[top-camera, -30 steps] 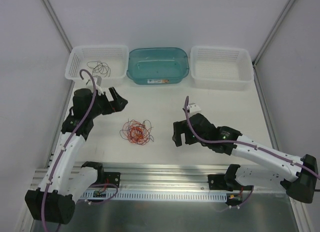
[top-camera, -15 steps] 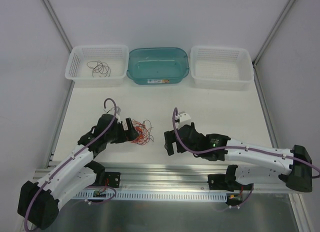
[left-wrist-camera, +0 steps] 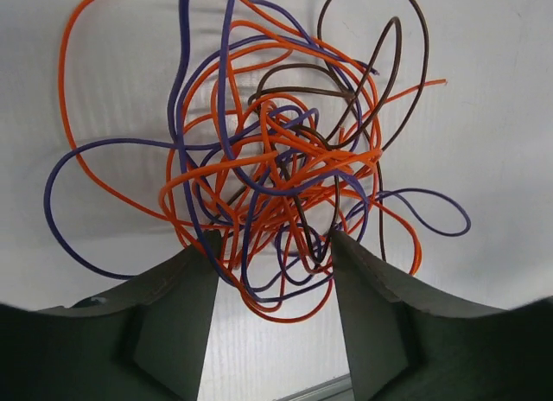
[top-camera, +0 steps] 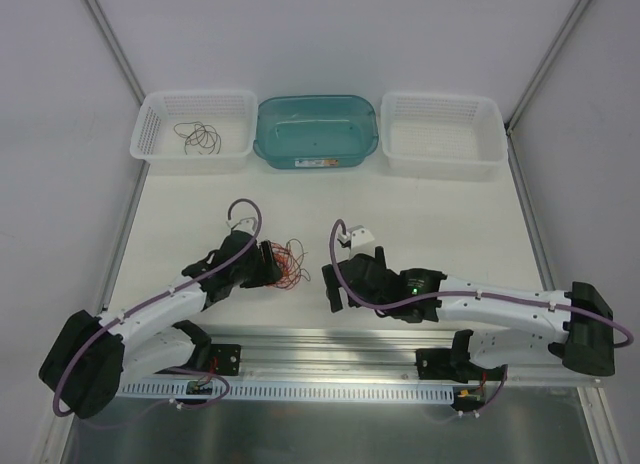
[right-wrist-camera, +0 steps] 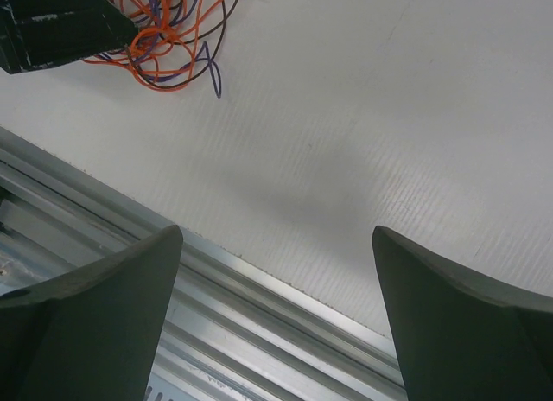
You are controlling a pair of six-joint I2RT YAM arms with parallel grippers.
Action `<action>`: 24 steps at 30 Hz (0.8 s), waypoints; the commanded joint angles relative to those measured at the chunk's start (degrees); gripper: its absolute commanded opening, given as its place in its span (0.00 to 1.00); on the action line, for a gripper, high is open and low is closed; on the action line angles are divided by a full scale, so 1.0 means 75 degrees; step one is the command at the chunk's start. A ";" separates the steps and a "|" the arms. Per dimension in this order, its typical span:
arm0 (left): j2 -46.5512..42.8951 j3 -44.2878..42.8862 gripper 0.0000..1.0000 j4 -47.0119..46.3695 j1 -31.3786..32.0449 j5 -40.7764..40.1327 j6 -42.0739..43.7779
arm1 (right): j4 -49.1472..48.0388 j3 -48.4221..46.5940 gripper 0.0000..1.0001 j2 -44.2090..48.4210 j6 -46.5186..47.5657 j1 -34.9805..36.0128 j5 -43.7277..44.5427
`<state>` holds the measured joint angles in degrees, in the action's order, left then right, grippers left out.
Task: Untangle the cables
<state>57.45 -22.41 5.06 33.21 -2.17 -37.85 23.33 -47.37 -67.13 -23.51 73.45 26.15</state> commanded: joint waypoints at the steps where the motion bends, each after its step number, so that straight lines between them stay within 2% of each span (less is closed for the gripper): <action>1: 0.0226 0.0035 0.52 -0.0546 0.0305 -0.0401 -0.0192 | -0.0275 -0.0316 0.96 -0.0119 -0.0170 0.0074 0.0181; 3: 0.0308 0.0035 0.42 -0.0651 0.0446 -0.0413 -0.0169 | -0.0322 -0.0305 0.96 -0.0166 -0.0205 0.0062 0.0204; 4: 0.0297 0.0047 0.29 -0.0663 0.0656 -0.0413 -0.0076 | -0.0368 -0.0270 0.96 -0.0178 -0.0206 0.0062 0.0204; 7: 0.0204 0.0082 0.12 -0.1153 0.1019 -0.0250 0.0193 | -0.0602 -0.0106 0.96 -0.0143 -0.0229 0.0062 0.0333; 8: 0.0157 0.0140 0.00 -0.1260 0.1102 -0.0168 0.0252 | -0.0684 -0.0047 0.95 -0.0131 -0.0229 0.0051 0.0368; 11: -0.0066 0.0316 0.00 -0.1693 0.1349 0.0265 0.0464 | -0.0977 0.0117 0.91 -0.0084 -0.0182 0.0050 0.0392; 16: -0.0347 0.0445 0.00 -0.2092 0.1607 0.1050 0.0651 | -0.1528 0.0479 0.76 0.0021 0.0016 0.0015 0.0298; 24: -0.0558 0.0387 0.00 -0.2268 0.2052 0.1684 0.0933 | -0.2490 0.1020 0.65 0.0057 0.0123 -0.0383 -0.0229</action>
<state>55.00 -19.22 -8.49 47.70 7.18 -33.06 9.91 -40.36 -68.03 -22.96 71.75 25.52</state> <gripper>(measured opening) 0.028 0.662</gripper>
